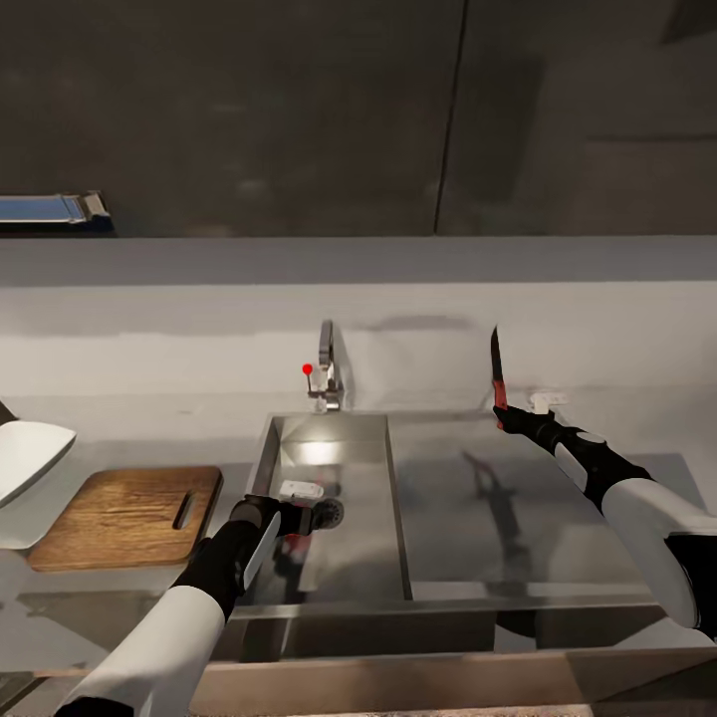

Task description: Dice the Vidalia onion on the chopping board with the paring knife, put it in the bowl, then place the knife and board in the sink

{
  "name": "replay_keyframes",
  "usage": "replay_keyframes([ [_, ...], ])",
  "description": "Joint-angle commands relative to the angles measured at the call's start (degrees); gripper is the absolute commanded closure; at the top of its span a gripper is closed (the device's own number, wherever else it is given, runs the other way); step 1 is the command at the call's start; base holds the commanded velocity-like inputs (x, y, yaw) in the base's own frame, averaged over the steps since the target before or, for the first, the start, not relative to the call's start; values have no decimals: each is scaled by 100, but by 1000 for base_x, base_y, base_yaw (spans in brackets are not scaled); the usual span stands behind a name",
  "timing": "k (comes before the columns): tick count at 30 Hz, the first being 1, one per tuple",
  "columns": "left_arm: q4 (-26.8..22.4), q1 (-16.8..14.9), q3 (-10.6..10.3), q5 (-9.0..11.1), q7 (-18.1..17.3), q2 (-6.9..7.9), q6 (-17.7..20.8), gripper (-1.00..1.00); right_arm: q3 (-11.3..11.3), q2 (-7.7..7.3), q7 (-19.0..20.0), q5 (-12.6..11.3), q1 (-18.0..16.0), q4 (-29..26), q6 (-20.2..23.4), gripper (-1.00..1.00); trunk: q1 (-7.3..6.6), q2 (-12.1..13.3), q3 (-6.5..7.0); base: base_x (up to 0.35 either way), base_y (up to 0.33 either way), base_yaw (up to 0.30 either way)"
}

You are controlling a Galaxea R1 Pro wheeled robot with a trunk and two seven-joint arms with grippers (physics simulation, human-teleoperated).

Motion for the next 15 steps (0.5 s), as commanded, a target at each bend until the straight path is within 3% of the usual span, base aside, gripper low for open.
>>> replay_keyframes([
  [1, -7, -4, -1, -14, -19, 0, 28, -100, 46, -5, 12, -58, -8, 9, -22, 100, 3, -12, -20, 0, 0, 0],
  [15, -7, -5, 0, -14, -20, 0, 28, -100, 46, -5, 13, -58, -8, 9, -22, 100, 3, -12, -114, 0, 0, 0],
])
